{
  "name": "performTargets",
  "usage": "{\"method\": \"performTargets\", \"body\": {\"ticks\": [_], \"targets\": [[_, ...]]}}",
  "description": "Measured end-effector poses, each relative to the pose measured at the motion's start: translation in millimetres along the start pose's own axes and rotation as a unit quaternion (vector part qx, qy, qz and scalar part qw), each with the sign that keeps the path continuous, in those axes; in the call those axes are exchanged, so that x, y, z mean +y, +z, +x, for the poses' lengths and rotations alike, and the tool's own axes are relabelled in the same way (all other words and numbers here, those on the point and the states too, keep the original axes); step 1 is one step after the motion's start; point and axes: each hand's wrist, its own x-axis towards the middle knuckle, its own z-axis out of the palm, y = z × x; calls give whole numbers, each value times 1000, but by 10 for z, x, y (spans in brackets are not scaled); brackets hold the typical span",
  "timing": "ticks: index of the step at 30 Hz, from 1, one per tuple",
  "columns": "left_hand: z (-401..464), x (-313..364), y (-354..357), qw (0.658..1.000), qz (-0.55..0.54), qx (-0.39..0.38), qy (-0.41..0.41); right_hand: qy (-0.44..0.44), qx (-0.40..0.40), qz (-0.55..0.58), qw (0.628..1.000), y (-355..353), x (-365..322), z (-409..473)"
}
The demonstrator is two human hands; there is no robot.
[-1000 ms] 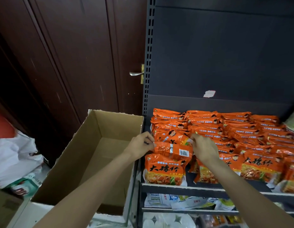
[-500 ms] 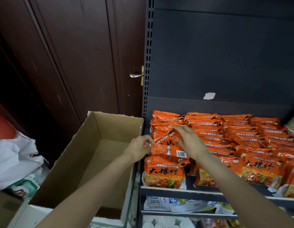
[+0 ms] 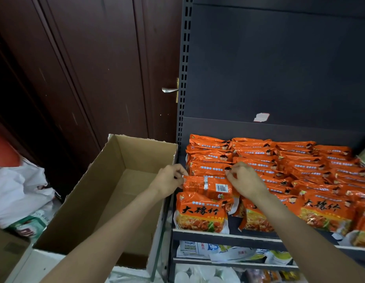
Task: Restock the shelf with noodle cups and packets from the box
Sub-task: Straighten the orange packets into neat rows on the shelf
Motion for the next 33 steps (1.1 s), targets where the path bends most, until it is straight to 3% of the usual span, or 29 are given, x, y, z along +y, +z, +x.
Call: {"method": "performTargets", "body": {"ticks": [4, 8, 13, 17, 20, 26, 33], "targets": [[-2, 37, 6, 1000, 2, 15, 3, 1, -57, -128, 990, -51, -16, -56], [-14, 81, -11, 999, 1, 38, 15, -23, -15, -68, 997, -45, -129, -106], [-23, 95, -46, 999, -7, 51, 17, -46, -130, 49, 989, 0, -296, -124], [-108, 48, -35, 1000, 14, 23, -4, -41, -95, 42, 994, 27, -342, -131], [-189, -14, -19, 996, 78, 11, 39, -33, -74, 32, 996, 7, -350, -148], [-273, -72, 45, 962, 183, -164, 116, -2, -53, 24, 998, -12, -333, -238], [-411, -128, 36, 960, 186, -152, 146, 10, -14, 13, 1000, -10, -269, -409]]}}
